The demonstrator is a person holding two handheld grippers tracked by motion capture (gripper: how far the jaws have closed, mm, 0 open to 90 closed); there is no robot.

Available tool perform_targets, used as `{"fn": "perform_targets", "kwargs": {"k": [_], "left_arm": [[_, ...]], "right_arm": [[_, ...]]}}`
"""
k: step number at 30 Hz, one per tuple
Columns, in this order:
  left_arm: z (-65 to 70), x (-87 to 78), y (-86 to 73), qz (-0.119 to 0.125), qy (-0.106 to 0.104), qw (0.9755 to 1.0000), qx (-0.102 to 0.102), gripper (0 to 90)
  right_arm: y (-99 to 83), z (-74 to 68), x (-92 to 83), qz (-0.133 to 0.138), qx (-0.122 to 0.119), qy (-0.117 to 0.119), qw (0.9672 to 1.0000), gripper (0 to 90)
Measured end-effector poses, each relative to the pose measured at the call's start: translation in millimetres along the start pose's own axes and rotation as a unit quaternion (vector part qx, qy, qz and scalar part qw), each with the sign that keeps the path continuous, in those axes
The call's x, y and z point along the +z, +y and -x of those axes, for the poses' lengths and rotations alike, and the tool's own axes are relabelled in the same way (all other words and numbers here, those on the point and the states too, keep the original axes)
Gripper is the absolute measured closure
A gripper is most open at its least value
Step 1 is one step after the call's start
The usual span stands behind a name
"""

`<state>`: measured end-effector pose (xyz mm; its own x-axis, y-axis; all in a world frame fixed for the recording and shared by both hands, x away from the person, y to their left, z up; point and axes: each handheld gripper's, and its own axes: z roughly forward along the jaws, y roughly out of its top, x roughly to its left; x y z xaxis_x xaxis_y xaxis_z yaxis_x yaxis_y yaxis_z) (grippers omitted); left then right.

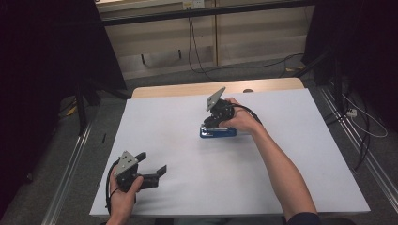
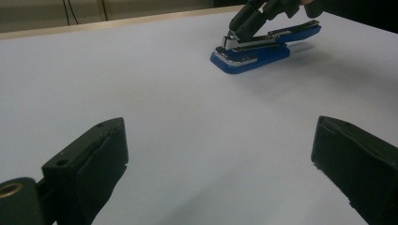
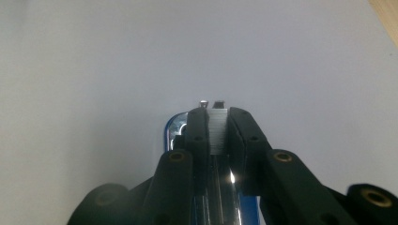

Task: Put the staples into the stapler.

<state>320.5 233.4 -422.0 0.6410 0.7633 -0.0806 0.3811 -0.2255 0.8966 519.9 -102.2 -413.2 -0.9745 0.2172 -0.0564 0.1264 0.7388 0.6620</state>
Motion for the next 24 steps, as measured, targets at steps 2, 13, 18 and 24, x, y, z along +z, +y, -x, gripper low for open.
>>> {"fn": "perform_targets", "kwargs": {"k": [2,13,18,24], "left_arm": [[0.2,0.5,-0.1,0.000,0.001,1.0000,-0.003,4.4],[0.2,0.4,0.0,0.001,0.000,1.0000,-0.002,4.3],[0.5,0.3,0.1,0.001,-0.001,1.0000,0.000,4.3],[0.4,0.9,0.2,0.000,-0.003,1.0000,0.001,4.3]], "right_arm": [[0.1,-1.1,-0.6,-0.006,0.001,-0.001,1.0000,79.2],[-0.9,-0.2,1.4,-0.006,0.004,0.002,1.0000,79.2],[-0.2,-0.7,2.5,-0.005,0.006,0.000,1.0000,78.0],[2.2,-3.5,5.5,-0.010,0.003,-0.006,0.9999,76.2]]}}
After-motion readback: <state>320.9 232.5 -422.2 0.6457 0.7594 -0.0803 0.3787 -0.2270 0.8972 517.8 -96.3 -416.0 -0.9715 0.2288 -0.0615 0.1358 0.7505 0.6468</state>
